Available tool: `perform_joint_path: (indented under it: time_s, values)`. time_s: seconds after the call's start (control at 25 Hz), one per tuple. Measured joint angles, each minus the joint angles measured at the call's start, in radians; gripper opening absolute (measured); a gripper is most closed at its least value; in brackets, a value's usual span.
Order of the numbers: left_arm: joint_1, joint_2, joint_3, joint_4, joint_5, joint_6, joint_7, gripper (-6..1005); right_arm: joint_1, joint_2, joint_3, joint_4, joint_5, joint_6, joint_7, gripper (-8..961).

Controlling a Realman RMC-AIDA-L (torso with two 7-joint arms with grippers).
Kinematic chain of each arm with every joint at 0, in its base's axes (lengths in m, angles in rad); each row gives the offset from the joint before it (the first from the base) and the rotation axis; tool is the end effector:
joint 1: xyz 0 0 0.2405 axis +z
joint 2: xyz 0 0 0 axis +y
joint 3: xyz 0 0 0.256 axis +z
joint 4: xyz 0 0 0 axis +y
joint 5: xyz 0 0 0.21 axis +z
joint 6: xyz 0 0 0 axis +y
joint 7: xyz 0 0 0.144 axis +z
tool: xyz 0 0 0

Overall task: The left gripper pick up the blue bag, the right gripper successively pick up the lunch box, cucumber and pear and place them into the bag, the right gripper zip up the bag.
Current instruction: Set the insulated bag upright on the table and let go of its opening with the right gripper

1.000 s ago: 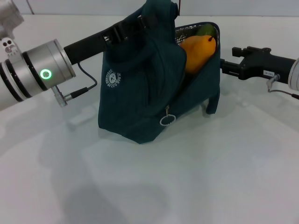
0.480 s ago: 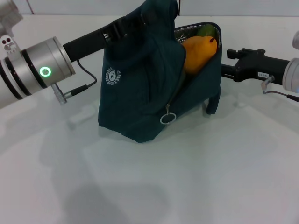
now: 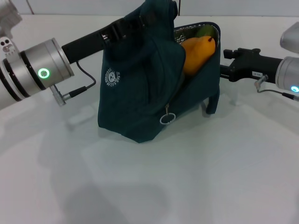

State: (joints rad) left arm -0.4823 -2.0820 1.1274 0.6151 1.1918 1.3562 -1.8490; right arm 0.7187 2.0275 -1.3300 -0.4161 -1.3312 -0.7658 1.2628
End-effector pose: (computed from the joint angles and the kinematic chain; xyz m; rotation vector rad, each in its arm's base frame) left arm -0.2070 0.3566 -0.0013 -2.2958 -1.2975 -1.4210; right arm 0.2307 0.4241 -0.0475 -2.4050 0.5899 0.4464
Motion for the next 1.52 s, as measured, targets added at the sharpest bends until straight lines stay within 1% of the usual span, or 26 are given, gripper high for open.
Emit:
perform_joint_path:
  time_s: [0.32, 0.44, 0.64, 1.08, 1.24, 1.52]
  values:
    - [0.001, 0.0, 0.0, 0.0, -0.001, 0.0, -0.001, 45, 0.003, 0.001, -0.069, -0.01, 0.018, 0.016, -0.01, 597]
    - [0.001, 0.0, 0.0, 0.0, -0.001, 0.0, -0.001, 45, 0.004, 0.001, -0.071, -0.012, 0.043, 0.021, -0.033, 394]
    - [0.002, 0.002, 0.0, 0.0, -0.002, 0.0, -0.001, 44, 0.008, 0.001, -0.07, -0.029, 0.052, 0.029, -0.043, 196]
    - [0.007, 0.002, -0.001, 0.0, -0.002, 0.0, -0.001, 44, 0.001, 0.0, -0.071, -0.048, 0.062, 0.044, -0.044, 64]
    - [0.01, 0.003, -0.006, 0.0, -0.001, 0.0, -0.001, 45, -0.046, 0.0, -0.071, -0.106, 0.068, 0.036, -0.044, 51]
    - [0.021, 0.004, -0.026, 0.001, 0.006, 0.027, -0.001, 44, -0.198, -0.006, -0.071, -0.302, 0.068, -0.063, -0.017, 50]
